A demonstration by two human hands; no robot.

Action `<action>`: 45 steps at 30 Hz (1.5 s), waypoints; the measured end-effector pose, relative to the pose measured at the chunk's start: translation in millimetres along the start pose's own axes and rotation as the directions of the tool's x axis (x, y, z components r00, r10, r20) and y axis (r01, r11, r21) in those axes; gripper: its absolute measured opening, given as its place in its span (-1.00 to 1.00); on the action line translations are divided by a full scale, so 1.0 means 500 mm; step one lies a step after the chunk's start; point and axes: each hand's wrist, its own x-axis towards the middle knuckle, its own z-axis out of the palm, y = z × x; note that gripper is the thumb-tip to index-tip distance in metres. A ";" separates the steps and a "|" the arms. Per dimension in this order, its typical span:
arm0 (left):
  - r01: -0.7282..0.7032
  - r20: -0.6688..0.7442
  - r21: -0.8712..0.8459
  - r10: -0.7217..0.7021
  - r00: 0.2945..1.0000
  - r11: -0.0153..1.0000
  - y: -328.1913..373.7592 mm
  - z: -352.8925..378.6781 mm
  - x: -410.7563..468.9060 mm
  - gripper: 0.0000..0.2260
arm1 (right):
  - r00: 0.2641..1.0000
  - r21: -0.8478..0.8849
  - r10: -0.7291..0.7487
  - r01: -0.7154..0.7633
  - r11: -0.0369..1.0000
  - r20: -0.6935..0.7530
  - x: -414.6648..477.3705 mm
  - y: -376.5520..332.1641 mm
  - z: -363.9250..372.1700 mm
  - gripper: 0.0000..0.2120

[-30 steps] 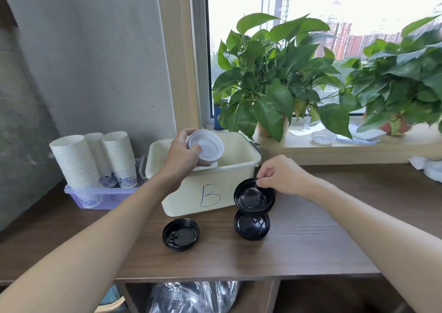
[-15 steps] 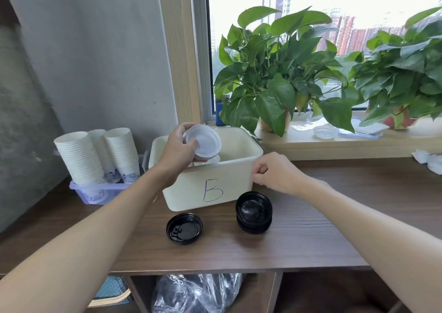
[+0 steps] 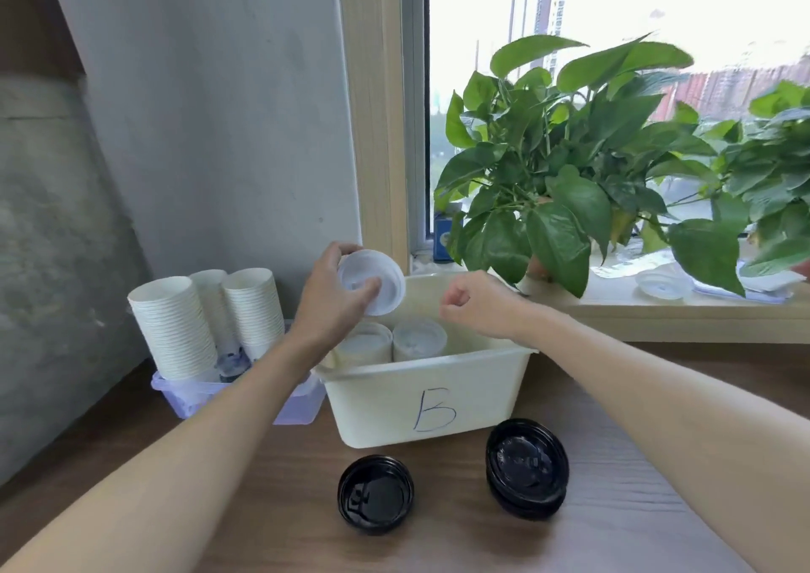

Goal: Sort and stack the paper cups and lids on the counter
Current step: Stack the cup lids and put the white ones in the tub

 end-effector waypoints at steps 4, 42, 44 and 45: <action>-0.034 0.070 0.067 0.029 0.997 0.997 -0.032 0.008 0.016 -0.68 | 0.985 -0.100 0.109 -0.096 0.990 0.132 0.064 0.024 0.057 -0.51; 0.202 0.227 -0.338 -0.128 0.965 0.919 -0.038 -0.006 0.037 -0.71 | 0.970 0.612 0.241 -0.177 0.771 -0.023 0.084 -0.004 0.029 -0.91; 0.261 0.286 -0.435 -0.143 0.948 0.862 -0.035 -0.015 0.038 -0.77 | 0.972 0.642 0.235 -0.162 0.750 -0.030 0.082 -0.011 0.033 -0.91; 0.289 0.318 -0.444 -0.152 0.936 0.848 -0.034 -0.018 0.039 -0.78 | 0.970 0.641 0.239 -0.158 0.751 -0.041 0.082 -0.013 0.036 -0.89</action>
